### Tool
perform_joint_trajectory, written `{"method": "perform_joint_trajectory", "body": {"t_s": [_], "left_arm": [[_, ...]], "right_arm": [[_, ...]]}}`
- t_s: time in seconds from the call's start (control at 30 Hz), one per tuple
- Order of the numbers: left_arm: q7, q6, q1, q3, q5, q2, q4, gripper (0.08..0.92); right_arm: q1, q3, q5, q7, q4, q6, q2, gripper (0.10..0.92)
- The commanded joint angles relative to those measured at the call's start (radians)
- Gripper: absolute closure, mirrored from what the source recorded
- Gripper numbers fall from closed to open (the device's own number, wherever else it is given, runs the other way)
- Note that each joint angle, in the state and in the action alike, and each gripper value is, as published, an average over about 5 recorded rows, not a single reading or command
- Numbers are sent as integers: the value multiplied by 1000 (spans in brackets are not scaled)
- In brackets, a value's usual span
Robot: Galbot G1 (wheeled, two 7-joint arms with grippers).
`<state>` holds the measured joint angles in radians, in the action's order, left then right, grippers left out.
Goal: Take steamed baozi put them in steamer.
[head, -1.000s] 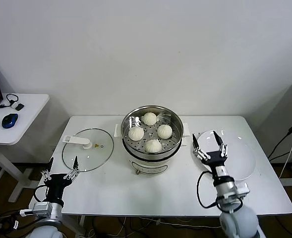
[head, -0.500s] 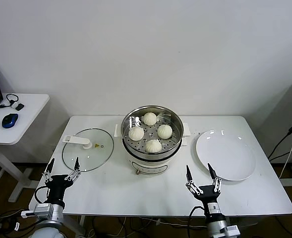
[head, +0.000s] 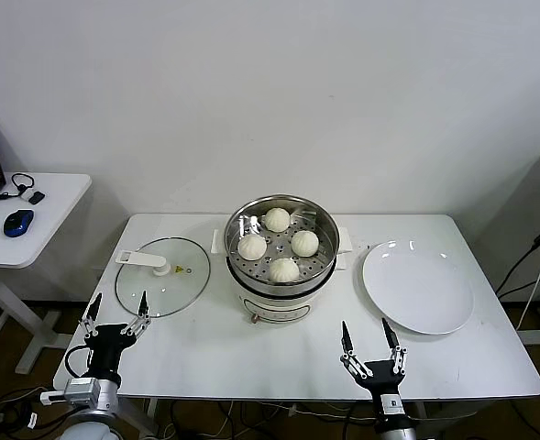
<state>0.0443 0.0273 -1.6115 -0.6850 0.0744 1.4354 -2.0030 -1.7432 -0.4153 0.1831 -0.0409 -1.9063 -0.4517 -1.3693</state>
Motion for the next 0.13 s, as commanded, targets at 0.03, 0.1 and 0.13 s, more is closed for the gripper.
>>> {"method": "perform_joint_trajectory", "body": {"t_s": [0.03, 0.1, 0.13], "left_arm": [[-1, 1, 0, 0, -1, -1, 4, 177], [-1, 1, 1, 0, -2, 0, 5, 177], [-1, 1, 1, 0, -2, 0, 5, 177]], "right_arm": [[-16, 4, -4, 4, 9, -18, -12, 203], [-14, -1, -2, 6, 11, -17, -12, 203], [-14, -4, -1, 7, 12, -17, -13, 203]]}}
